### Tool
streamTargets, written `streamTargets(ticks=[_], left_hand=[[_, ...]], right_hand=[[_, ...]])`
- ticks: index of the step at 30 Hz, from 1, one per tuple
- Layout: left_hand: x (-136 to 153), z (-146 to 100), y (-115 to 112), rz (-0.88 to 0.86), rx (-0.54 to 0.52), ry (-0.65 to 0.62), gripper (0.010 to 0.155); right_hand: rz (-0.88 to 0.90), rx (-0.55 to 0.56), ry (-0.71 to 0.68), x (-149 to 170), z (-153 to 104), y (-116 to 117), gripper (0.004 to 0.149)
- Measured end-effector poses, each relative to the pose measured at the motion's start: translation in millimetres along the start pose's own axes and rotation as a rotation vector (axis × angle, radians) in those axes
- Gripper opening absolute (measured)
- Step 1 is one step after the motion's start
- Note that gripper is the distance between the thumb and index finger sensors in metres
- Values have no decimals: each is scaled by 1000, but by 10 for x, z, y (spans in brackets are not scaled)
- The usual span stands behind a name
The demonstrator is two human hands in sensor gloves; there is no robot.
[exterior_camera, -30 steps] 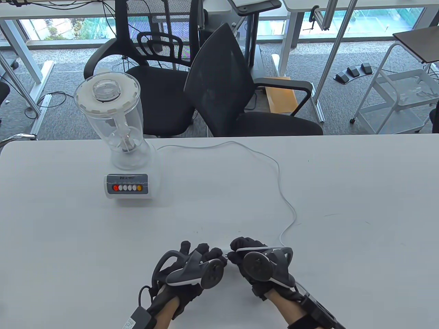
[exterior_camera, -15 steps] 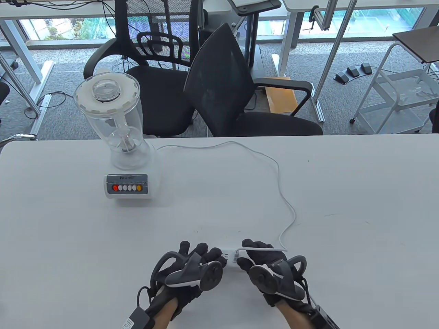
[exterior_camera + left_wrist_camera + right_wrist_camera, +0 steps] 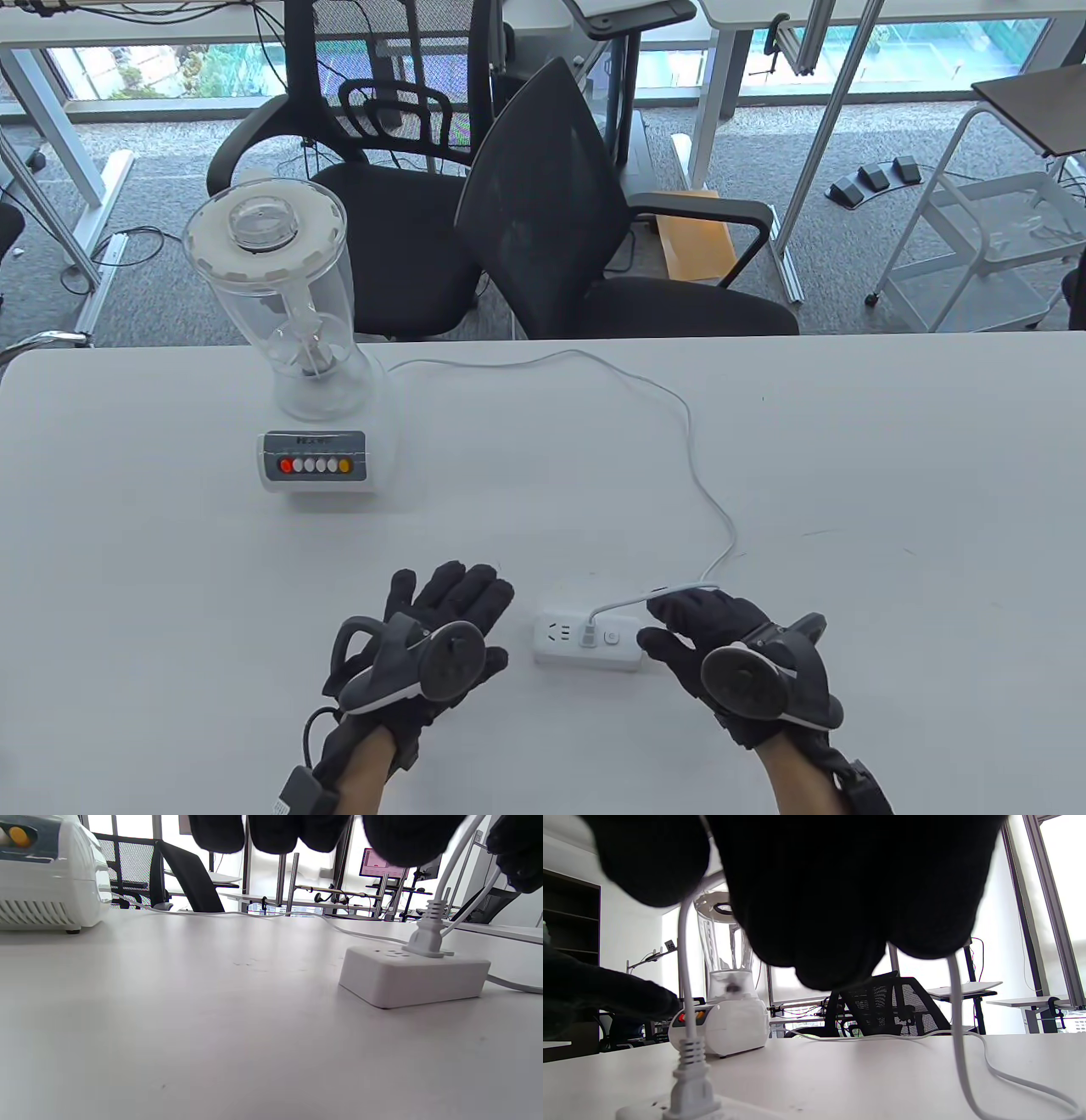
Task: Plug the blender into the power strip
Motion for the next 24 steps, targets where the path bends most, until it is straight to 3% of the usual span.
streamTargets(ticks=[5,11,17,24], left_hand=[[144,-34,31,-27,-29,44,75],[196,-40,27,-32,-46,64,77],[201,-47,43,-27,-71,77,79],[208,-47,39,-32,-69,83,79]], right_hand=[[-4,143,6,68,-56,-278,51],[10,334,128,413,-217,-570,52],[-25,335,240,728,-336,-571,63],[-7,313,284,854,-375,-511,64]])
Point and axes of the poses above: the tracker on the back of each hand, its own x axis roughly to the little-finger side, its own z axis roughly from the wrist to the fingertips, y = z × x, the point moved 4 cm from there along z, roughly from the wrist to the fingertips, and after that the axes turned 6 degrees about z, right-handed, at the moved point
